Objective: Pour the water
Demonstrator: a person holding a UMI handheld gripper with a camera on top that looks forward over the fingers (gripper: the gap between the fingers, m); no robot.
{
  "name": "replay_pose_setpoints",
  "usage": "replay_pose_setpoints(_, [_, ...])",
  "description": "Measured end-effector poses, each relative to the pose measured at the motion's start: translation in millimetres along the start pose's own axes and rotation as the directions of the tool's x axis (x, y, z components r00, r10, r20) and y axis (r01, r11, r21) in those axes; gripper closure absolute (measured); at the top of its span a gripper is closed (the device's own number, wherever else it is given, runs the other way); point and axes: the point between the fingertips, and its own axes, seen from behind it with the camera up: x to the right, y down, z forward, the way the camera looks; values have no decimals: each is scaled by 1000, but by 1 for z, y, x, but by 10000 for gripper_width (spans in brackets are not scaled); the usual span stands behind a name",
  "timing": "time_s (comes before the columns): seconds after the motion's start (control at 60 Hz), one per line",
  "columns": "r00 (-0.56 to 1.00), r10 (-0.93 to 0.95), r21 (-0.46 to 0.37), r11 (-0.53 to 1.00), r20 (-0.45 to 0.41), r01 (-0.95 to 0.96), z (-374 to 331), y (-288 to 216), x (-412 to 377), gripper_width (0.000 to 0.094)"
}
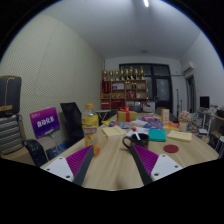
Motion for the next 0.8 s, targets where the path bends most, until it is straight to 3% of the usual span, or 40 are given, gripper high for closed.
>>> replay_pose_setpoints(0.25, [998,-62,16,998,-22,62,102,-9,-80,113])
replay_pose_setpoints(0.433, [989,-72,1,997,-127,73,156,-13,-70,111])
replay_pose_setpoints(0.567, [991,-24,1,1000,-131,24,187,-11,-76,110])
replay_pose_setpoints(0.617, [993,-14,2,1000,-118,15,196,-8,-80,379])
replay_pose_setpoints(0.8, [995,-28,-9,1000,-97,27,207,8,-80,470])
